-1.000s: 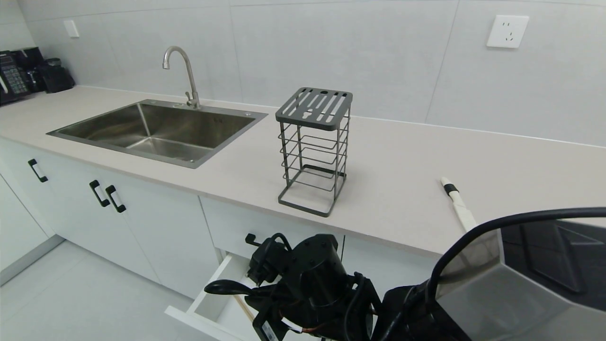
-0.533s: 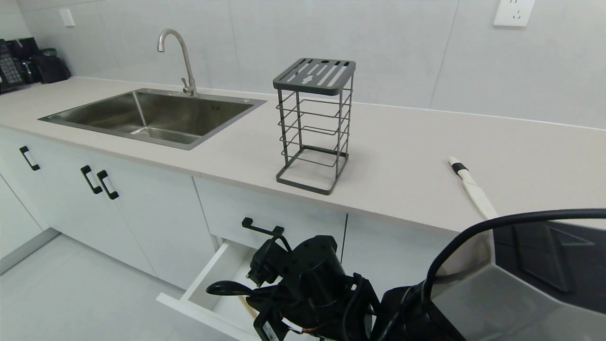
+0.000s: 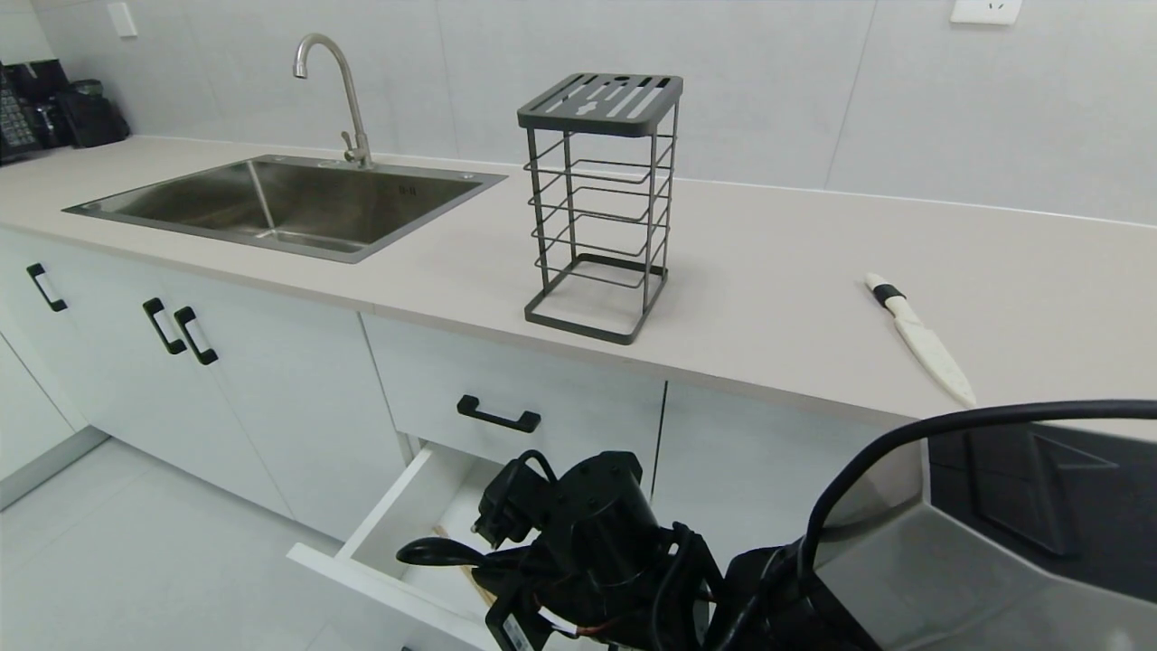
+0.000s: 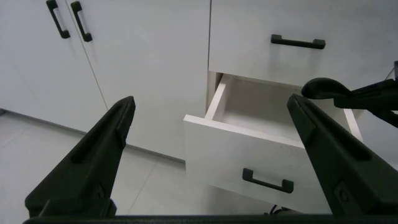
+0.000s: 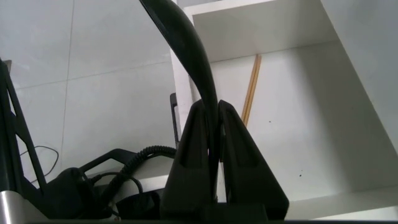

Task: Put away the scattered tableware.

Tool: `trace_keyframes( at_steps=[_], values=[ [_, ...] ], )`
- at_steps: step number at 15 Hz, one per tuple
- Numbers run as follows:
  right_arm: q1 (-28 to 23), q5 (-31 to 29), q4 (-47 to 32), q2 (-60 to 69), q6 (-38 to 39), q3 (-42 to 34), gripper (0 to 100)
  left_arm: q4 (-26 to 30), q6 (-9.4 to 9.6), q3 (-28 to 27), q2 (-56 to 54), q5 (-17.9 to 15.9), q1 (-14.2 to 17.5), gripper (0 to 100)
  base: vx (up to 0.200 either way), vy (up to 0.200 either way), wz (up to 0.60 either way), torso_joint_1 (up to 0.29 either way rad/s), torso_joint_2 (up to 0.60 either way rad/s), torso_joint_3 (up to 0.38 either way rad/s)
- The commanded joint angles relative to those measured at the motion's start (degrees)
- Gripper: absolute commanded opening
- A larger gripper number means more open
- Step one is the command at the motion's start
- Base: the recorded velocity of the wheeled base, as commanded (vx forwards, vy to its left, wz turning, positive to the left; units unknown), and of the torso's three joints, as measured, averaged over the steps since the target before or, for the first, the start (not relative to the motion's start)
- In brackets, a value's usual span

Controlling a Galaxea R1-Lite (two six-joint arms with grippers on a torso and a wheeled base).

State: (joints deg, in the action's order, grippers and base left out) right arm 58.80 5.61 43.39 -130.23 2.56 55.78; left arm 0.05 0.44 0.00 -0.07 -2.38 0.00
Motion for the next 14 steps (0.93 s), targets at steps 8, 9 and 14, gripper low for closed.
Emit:
trace_keyframes(
  at_steps=[8, 9, 14],
  values=[
    [-0.8, 0.0, 0.0, -3.4, -0.1, 0.4, 0, 0.0, 0.0, 0.0, 0.1, 0.0, -0.1, 100, 0.0, 0.0, 0.0, 0.0, 0.0, 0.0],
    [-1.1, 0.0, 0.0, -4.6, -0.1, 1.6, 0, 0.0, 0.0, 0.0, 0.1, 0.0, 0.0, 100, 0.0, 0.0, 0.0, 0.0, 0.0, 0.0],
    [-1.9, 0.0, 0.0, -8.9, -0.3, 5.0, 0, 0.0, 0.0, 0.0, 0.1, 0.0, 0.0, 100, 0.0, 0.0, 0.0, 0.0, 0.0, 0.0]
  ],
)
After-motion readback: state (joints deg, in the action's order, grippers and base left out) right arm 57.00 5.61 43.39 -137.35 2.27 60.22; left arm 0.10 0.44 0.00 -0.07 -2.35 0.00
